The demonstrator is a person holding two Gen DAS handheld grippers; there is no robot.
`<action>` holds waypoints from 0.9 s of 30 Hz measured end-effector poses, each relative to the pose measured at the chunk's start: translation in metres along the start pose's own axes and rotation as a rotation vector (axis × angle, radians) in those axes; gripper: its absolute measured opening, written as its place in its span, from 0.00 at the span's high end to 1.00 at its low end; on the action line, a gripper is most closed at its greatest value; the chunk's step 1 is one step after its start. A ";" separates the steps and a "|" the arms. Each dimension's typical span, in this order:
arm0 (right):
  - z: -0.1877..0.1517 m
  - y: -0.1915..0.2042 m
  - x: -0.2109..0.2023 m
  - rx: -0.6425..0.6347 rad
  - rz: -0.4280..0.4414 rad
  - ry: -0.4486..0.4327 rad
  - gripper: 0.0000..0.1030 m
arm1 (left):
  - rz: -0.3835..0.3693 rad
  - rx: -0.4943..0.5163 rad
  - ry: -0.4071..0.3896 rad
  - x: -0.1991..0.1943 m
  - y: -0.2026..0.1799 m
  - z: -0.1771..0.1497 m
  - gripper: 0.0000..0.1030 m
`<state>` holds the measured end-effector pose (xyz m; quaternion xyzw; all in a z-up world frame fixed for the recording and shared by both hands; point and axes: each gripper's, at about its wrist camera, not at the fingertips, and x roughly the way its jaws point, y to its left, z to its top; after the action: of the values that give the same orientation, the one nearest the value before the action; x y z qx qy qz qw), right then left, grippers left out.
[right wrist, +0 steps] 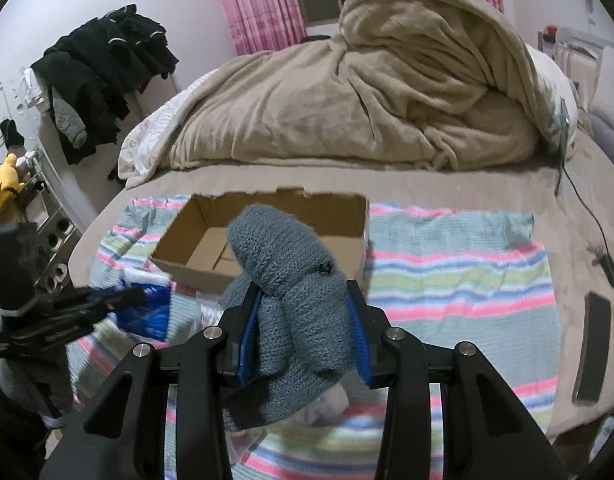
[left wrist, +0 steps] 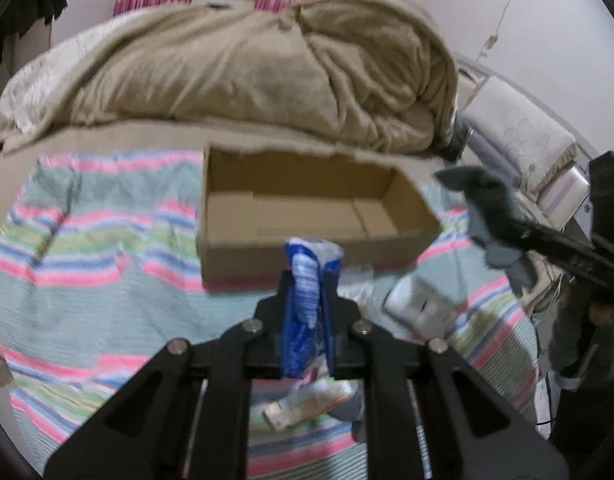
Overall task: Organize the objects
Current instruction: 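Carry the blue pack and grey gloves into the box and open both tools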
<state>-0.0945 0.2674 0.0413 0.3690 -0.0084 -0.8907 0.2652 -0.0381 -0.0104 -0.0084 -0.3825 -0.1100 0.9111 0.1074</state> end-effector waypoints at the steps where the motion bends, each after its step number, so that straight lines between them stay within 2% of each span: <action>1: 0.004 0.001 0.001 -0.007 0.002 -0.007 0.60 | -0.002 0.010 -0.021 -0.005 -0.002 0.006 0.88; 8: 0.033 0.004 0.013 -0.039 0.007 -0.041 0.59 | -0.005 0.046 -0.071 -0.003 -0.006 0.041 0.87; 15: 0.054 0.003 0.044 -0.070 0.001 -0.015 0.59 | -0.004 0.023 -0.083 0.025 0.003 0.065 0.87; 20: 0.053 0.000 0.076 -0.073 -0.002 0.035 0.59 | -0.008 0.013 -0.046 0.061 0.011 0.072 0.87; 27: 0.038 -0.009 0.122 -0.043 -0.019 0.118 0.58 | -0.016 0.025 0.042 0.110 0.012 0.065 0.87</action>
<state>-0.1954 0.2101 -0.0128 0.4150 0.0301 -0.8700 0.2646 -0.1611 0.0013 -0.0413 -0.3991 -0.0994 0.9034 0.1215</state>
